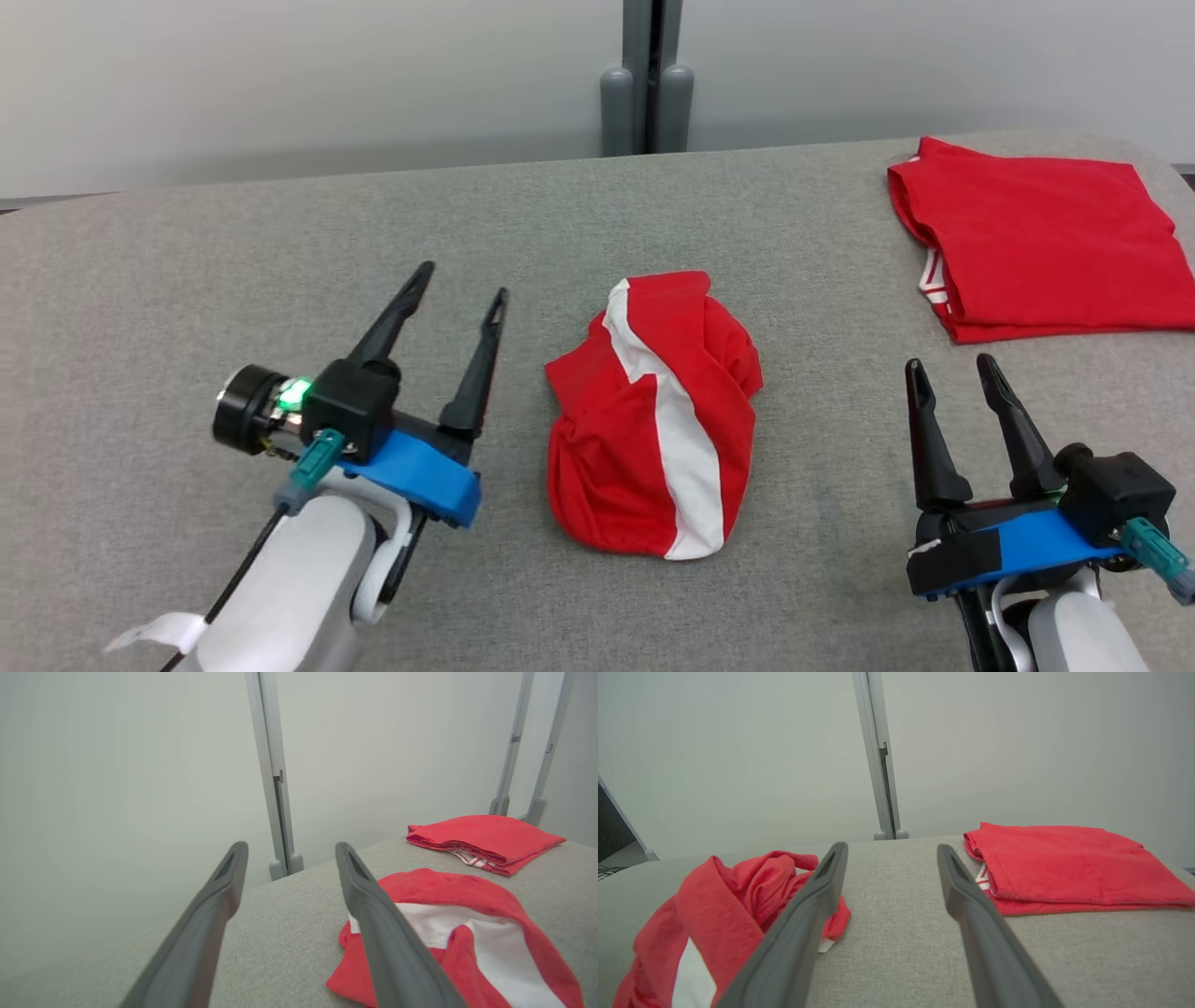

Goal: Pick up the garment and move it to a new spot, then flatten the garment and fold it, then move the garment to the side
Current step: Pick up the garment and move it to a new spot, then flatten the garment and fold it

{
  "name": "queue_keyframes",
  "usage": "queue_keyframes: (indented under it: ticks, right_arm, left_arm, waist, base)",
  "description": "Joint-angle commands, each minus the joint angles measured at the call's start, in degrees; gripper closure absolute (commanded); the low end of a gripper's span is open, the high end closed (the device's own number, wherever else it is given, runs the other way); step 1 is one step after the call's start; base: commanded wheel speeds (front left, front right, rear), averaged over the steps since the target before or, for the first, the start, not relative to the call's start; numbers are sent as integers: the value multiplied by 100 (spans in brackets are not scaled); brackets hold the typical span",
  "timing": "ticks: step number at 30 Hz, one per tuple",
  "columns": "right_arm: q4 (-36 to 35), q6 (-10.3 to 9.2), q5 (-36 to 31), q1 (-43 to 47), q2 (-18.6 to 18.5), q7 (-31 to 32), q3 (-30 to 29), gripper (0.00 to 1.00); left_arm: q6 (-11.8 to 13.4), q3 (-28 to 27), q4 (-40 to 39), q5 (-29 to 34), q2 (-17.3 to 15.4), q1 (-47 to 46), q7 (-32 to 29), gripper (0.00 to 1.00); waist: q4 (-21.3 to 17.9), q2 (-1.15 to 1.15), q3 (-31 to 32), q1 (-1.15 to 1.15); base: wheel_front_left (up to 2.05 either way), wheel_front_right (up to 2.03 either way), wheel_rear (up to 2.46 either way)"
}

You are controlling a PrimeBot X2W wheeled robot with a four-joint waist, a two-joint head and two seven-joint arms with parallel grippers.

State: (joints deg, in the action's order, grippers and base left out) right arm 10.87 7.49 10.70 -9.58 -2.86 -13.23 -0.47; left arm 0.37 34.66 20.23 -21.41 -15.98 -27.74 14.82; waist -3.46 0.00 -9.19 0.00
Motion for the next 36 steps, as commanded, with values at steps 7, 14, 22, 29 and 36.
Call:
queue_keyframes:
  ticks: [7, 14, 22, 29, 36]
  right_arm:
    - [-17, 1, -77, 162, -6, 48, -140, 0]
    - [-81, 1, -160, 319, -7, 157, -326, 0]
    - [-200, 1, -203, 464, -7, 249, -413, 0]
    - [-240, 1, -196, 624, -7, 342, -410, 0]
    - [-275, 1, -196, 686, -7, 389, -390, 0]
  left_arm:
    - [338, -798, -487, -15, -313, 705, 39, 0]
    - [551, -1677, -941, 150, -342, 1603, 41, 0]
    - [441, -2315, -1259, 457, -84, 2353, 41, 0]
    - [261, -2674, -1220, 686, 213, 2686, 42, 0]
    - [131, -2863, -1214, 895, 419, 2827, 42, 0]
  waist:
    - [356, 0, 192, 0]
    - [689, 0, 438, 0]
    - [833, 0, 577, 0]
    - [853, 0, 661, 0]
    - [824, 0, 712, 0]
  base:
    - [0, 0, 0]
    - [0, 0, 0]
    - [0, 0, 0]
    - [0, 0, 0]
    - [0, 0, 0]
